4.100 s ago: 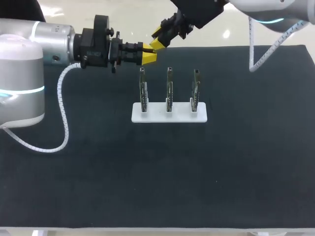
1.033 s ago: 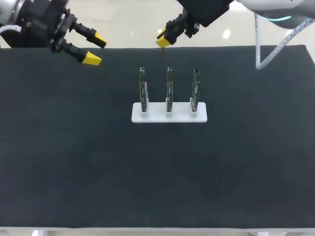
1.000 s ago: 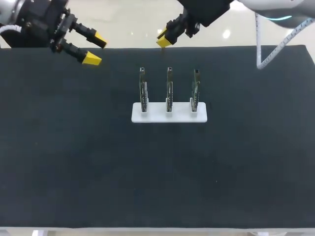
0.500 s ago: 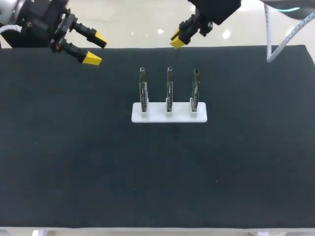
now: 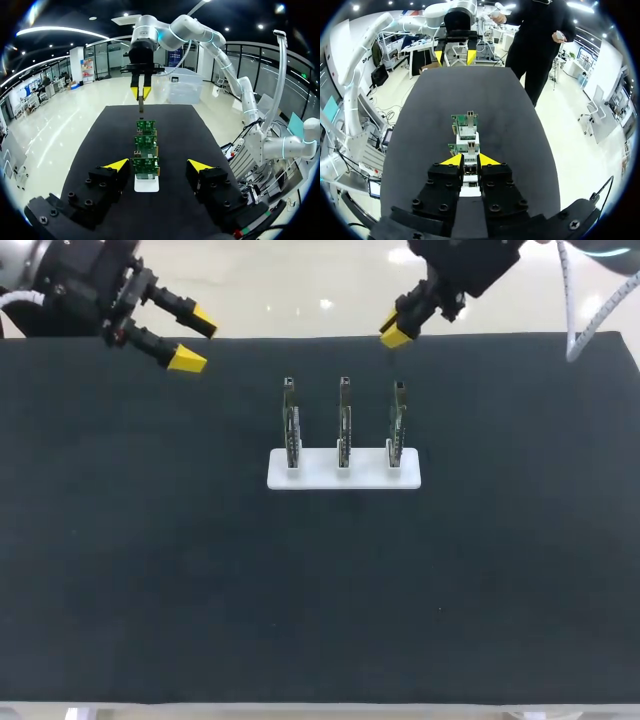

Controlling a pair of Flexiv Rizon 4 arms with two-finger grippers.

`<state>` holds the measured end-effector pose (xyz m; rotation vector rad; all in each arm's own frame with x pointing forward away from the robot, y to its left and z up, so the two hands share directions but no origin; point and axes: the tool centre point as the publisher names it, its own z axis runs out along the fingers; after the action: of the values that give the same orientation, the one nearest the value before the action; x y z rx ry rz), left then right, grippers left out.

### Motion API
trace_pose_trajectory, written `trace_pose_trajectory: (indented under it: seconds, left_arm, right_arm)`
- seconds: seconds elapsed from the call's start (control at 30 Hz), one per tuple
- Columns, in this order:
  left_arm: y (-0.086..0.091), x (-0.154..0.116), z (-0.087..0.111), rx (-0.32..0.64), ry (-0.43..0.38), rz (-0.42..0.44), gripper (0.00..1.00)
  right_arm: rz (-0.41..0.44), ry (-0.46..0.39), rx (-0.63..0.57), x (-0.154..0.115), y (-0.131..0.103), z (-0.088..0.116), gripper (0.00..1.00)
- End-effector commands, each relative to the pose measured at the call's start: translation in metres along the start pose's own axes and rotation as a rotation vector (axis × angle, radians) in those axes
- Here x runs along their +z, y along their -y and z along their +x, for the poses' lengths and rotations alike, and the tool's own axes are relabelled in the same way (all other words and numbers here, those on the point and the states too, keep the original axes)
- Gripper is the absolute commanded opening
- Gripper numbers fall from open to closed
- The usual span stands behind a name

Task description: Pick up the optical module with the left hand, and insert it into the network port with the right hand.

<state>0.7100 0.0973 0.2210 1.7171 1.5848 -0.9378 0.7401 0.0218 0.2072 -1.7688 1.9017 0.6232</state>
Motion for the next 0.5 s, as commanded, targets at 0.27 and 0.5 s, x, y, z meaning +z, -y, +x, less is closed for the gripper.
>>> trace_pose_trajectory:
  seconds: [0.27,0.5]
  left_arm:
    - [-0.001,0.000,0.000,-0.001,-0.003,0.002,1.00]
    - [-0.001,0.000,0.000,-0.001,-0.003,0.002,1.00]
  right_arm:
    - [-0.012,-0.006,-0.010,0.008,0.004,0.014,0.00]
    - [-0.017,-0.005,-0.011,0.011,0.003,0.018,0.00]
